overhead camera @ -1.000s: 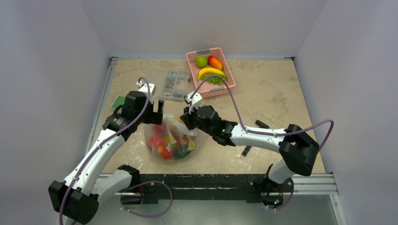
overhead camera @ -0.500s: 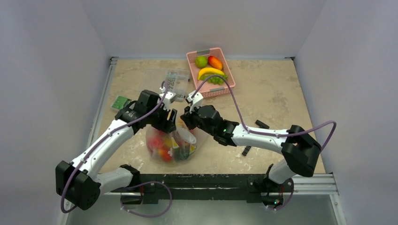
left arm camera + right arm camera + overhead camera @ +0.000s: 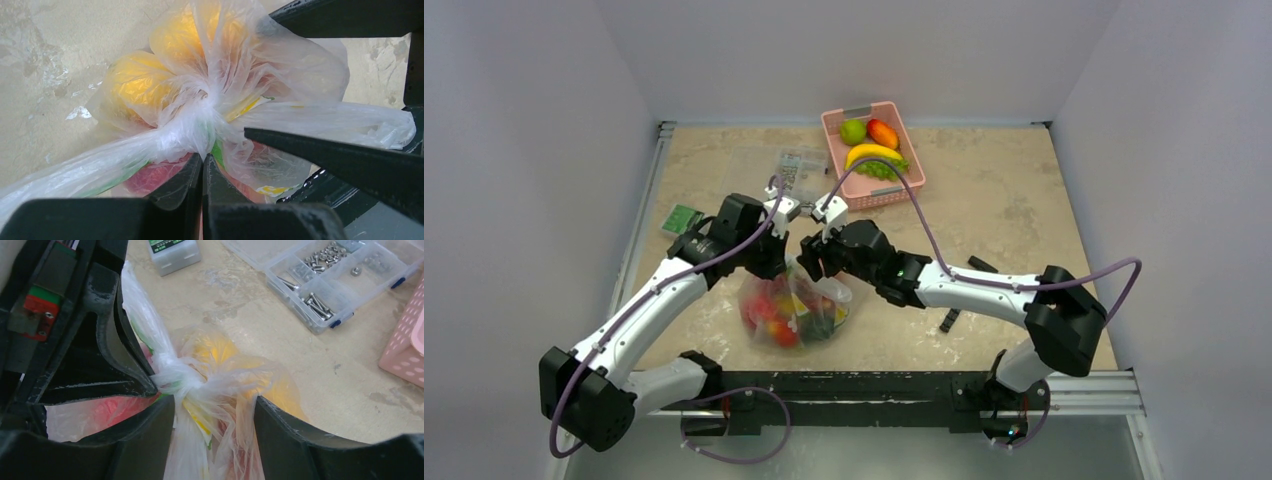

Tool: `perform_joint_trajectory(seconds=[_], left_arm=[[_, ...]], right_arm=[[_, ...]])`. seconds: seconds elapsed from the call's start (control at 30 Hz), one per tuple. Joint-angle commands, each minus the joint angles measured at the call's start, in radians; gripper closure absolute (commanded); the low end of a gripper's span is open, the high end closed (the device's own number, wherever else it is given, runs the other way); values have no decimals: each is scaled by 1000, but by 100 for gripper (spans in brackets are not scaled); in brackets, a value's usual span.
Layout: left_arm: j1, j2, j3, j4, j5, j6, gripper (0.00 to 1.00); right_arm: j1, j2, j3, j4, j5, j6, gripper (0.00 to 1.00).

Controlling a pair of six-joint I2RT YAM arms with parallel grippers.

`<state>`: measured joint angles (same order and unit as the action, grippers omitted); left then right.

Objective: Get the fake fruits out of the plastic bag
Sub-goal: Untie the plastic bag at the center of the board.

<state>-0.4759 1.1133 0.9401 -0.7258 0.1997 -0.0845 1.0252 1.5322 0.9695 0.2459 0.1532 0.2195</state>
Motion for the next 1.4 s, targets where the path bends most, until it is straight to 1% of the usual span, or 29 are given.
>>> perform_joint_trajectory(seconds=[0.0,0.03,0.23,0.3,0.33,0.4,0.5,0.67,0.8,0.83,0.93,1.07,1.2,1.37], left_arm=[[-16,-46,31,24,-32,18,100],[-19,-55,28,29,-32,20,100],[-35,-104,16,48,-58,23,100],[-37,-117,13,49,-83,22,100],[-37,-121,9,51,-91,20,100],[-38,-121,9,51,-96,21,100],[-39,-112,15,41,-107,21,100],[-42,-109,16,35,-124,22,100],[-44,-109,20,30,-133,23,100],[-43,-109,20,28,-135,24,100],[-44,-113,19,26,-148,26,100],[-45,-115,22,22,-153,26,100],[-46,-114,22,20,-158,25,100],[-46,-110,23,17,-154,26,100]], right_arm=[[-1,4,68,-13,-52,-79,40],[-2,8,73,-18,-47,-95,39],[-2,56,113,-38,-32,-174,24],[-2,74,119,-28,-34,-175,24],[-2,82,123,-23,-41,-171,25],[-2,94,130,-21,-61,-162,31],[-2,89,114,-2,-52,-148,44],[-2,25,26,83,-50,-128,51],[-3,11,-1,117,-37,-126,51],[-4,16,3,111,-29,-126,49],[-3,17,14,90,-23,-128,38],[-4,-8,1,87,37,-124,37],[-5,-47,-37,120,24,-111,37],[-20,-43,-49,129,27,-99,37]])
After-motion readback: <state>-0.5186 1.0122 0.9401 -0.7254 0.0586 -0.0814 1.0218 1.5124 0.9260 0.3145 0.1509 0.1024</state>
